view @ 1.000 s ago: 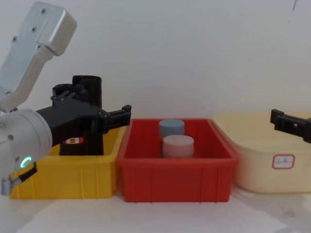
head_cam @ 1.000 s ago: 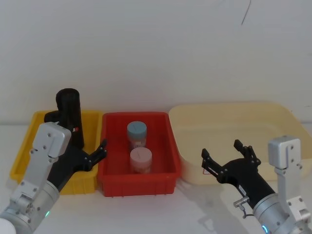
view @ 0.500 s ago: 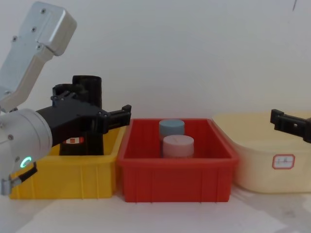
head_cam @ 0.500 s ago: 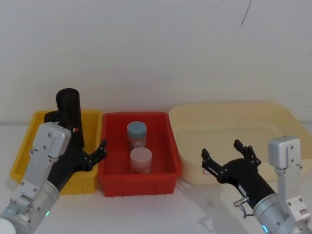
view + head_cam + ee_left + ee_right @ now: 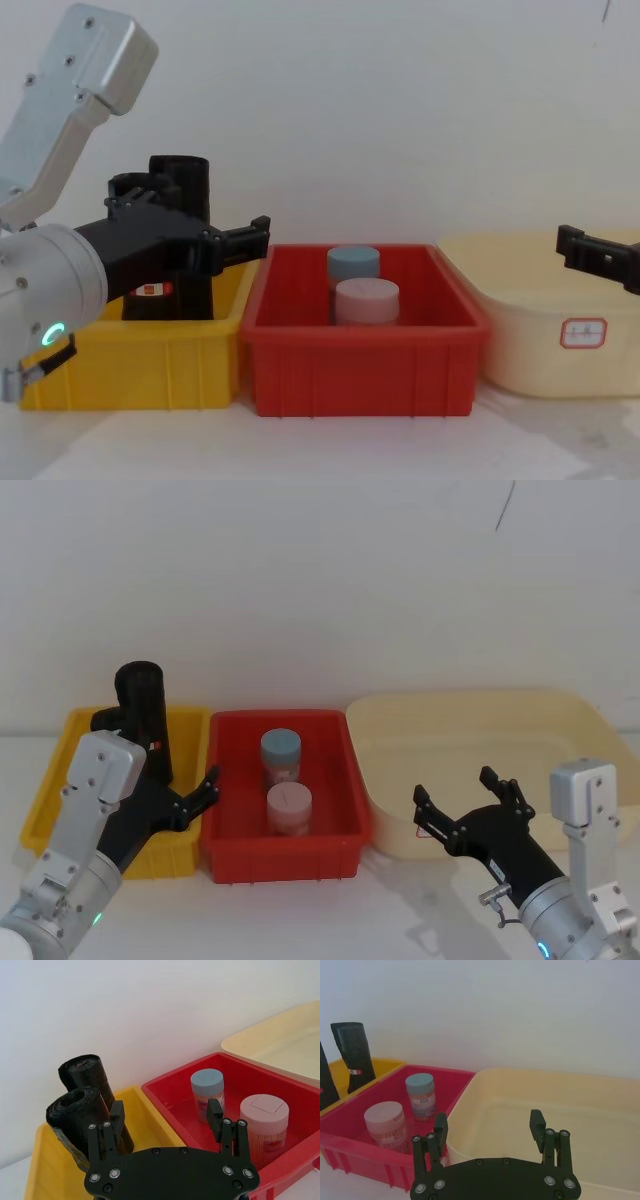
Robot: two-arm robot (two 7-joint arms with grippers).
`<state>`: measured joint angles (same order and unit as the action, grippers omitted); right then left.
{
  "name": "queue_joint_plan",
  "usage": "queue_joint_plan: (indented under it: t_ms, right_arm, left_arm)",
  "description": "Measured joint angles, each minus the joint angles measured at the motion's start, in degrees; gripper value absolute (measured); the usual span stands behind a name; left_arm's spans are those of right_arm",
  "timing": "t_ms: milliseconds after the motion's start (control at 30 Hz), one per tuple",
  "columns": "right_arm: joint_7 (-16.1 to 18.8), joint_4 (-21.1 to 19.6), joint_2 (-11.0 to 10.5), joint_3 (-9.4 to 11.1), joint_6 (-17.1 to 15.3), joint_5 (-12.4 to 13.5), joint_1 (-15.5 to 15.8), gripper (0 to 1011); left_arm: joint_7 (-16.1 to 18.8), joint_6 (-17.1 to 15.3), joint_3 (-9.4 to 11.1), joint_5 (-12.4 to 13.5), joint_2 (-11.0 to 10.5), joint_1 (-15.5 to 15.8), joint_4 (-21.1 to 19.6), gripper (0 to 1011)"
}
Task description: Pick up the garbage bag with the one hand and transfer it to the other hand.
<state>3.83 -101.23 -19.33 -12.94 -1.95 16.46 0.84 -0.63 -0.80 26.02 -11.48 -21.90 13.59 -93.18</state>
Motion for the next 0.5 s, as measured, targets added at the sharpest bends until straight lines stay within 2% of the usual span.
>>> queue_joint_plan:
  t_ms: [267, 500]
  right_arm:
    - [0.0, 0.0, 0.0, 0.0, 0.0, 0.0, 0.0, 1000]
    - [0.0, 0.0, 0.0, 0.0, 0.0, 0.0, 0.0, 1000]
  left_arm:
    - [0.3, -0.3, 0.0, 0.3, -0.1, -0.5, -0.8, 1002]
    - [1.5, -1.4, -0.2, 1.5, -0.8, -2.6, -4.1, 1002]
